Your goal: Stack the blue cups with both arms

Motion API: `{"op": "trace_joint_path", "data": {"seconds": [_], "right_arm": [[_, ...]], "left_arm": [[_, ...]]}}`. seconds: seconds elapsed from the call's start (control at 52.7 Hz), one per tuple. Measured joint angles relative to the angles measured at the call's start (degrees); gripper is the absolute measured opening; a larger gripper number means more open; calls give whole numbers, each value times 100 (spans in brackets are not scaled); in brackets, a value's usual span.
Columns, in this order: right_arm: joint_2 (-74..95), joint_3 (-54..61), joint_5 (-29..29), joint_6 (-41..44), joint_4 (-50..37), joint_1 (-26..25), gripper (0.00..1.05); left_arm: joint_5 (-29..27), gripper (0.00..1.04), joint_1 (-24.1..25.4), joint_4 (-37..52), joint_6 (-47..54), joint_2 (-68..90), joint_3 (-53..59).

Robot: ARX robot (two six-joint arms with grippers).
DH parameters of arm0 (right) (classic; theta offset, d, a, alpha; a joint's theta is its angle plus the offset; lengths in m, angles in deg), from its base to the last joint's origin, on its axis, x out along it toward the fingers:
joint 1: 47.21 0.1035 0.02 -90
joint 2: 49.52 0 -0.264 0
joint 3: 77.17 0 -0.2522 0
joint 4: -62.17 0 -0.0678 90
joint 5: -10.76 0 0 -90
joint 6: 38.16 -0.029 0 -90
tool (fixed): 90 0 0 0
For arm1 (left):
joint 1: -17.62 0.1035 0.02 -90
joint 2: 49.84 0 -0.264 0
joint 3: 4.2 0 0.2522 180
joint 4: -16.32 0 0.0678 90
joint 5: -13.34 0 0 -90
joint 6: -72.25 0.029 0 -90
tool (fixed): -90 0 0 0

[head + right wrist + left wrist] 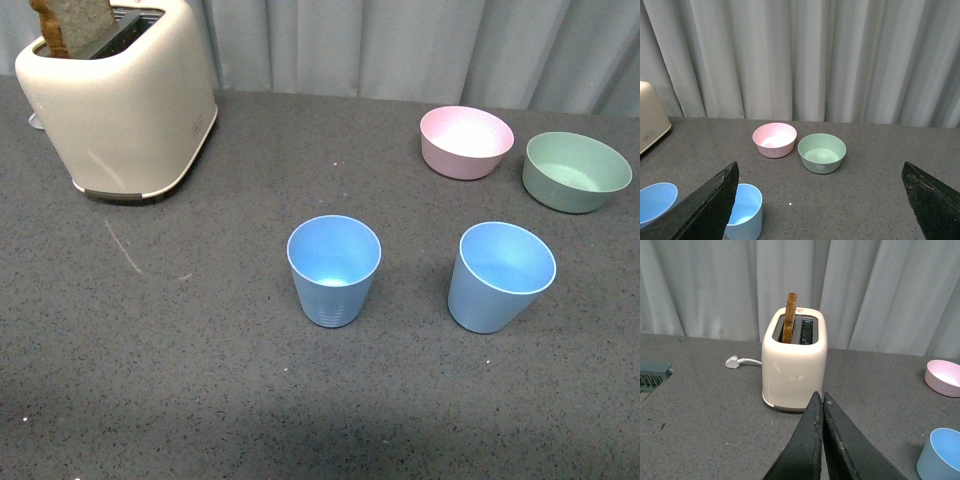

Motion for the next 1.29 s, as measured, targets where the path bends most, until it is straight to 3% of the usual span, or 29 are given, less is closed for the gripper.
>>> {"op": "trace_joint_path", "data": {"seconds": [1.006,1.101,1.291], "right_arm": [[0,0,0,0,0,-2,95],[0,0,2,0,0,0,95],[0,0,0,0,0,0,95]], "left_arm": [[0,4,0,-2184,2,-2249,0],[0,4,0,-3104,7,-3034,0],[0,4,0,-3158,9,-3187,0]]}}
